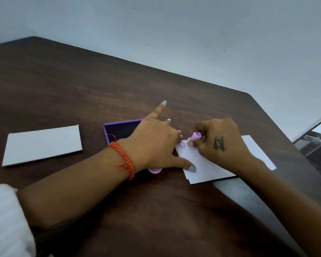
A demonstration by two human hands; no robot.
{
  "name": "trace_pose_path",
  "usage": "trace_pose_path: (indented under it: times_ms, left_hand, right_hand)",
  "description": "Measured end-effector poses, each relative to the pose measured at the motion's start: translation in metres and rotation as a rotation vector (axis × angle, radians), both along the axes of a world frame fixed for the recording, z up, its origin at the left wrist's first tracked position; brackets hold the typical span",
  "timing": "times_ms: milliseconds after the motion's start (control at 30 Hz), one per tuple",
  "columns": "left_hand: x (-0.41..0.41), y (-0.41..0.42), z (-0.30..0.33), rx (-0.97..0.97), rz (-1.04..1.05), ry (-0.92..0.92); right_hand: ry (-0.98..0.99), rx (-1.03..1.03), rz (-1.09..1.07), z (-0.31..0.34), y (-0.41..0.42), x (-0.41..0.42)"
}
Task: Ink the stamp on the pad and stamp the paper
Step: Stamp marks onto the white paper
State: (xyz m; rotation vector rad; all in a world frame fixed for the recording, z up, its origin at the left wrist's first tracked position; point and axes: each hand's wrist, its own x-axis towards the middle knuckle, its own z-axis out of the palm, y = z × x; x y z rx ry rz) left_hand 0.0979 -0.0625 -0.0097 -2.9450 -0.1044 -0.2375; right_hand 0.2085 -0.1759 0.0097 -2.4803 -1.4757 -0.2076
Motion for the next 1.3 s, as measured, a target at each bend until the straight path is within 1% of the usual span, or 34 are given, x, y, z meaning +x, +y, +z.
trace_pose_path:
  times_ms: [133,267,600,700,800,833,867,967,1067,1100,1167,1233,1300]
  left_hand:
    - [0.001,0.0,-0.001,-0.016,-0.015,-0.017]
    - [0.001,0.0,-0.001,-0.011,-0.023,-0.027]
    - [-0.001,0.0,0.0,-0.022,-0.049,-0.039]
    - [-0.002,-0.002,0.004,-0.031,-0.034,-0.015]
    - [-0.003,-0.004,0.005,-0.042,-0.011,0.021]
    - [-0.003,-0.004,0.006,-0.05,-0.007,0.029]
    - [-0.002,-0.004,0.006,-0.058,-0.004,0.033]
    - [-0.003,-0.004,0.006,-0.072,-0.004,0.047]
    - [-0.004,-0.004,0.006,-0.09,0.002,0.053]
    - [-0.004,-0.004,0.007,-0.097,0.005,0.057]
    - [-0.005,-0.003,0.007,-0.11,0.012,0.068]
    - [-0.005,-0.002,0.007,-0.133,0.019,0.073]
    - [-0.007,-0.003,0.008,-0.178,0.026,0.068]
  right_hand:
    - [-0.023,0.028,0.023,-0.004,-0.001,0.0]
    - [-0.002,0.041,0.031,-0.004,-0.002,0.001]
    - [0.026,0.042,-0.002,-0.003,-0.003,-0.003]
    - [0.077,0.037,-0.008,0.002,-0.003,-0.003]
    - [0.202,0.071,-0.024,0.009,-0.006,0.001]
    - [0.276,0.131,-0.045,0.011,-0.009,0.002]
    - [0.407,0.234,-0.076,0.015,-0.013,0.003]
    - [0.96,0.608,-0.132,0.031,-0.026,0.003]
    - [1.51,0.869,-0.193,0.04,-0.037,0.001]
    - [1.662,0.937,-0.218,0.04,-0.041,0.001]
    - [1.87,1.02,-0.24,0.038,-0.047,-0.002]
    - [1.987,1.061,-0.225,0.034,-0.05,-0.008]
    - [2.056,1.077,-0.208,0.028,-0.052,-0.013]
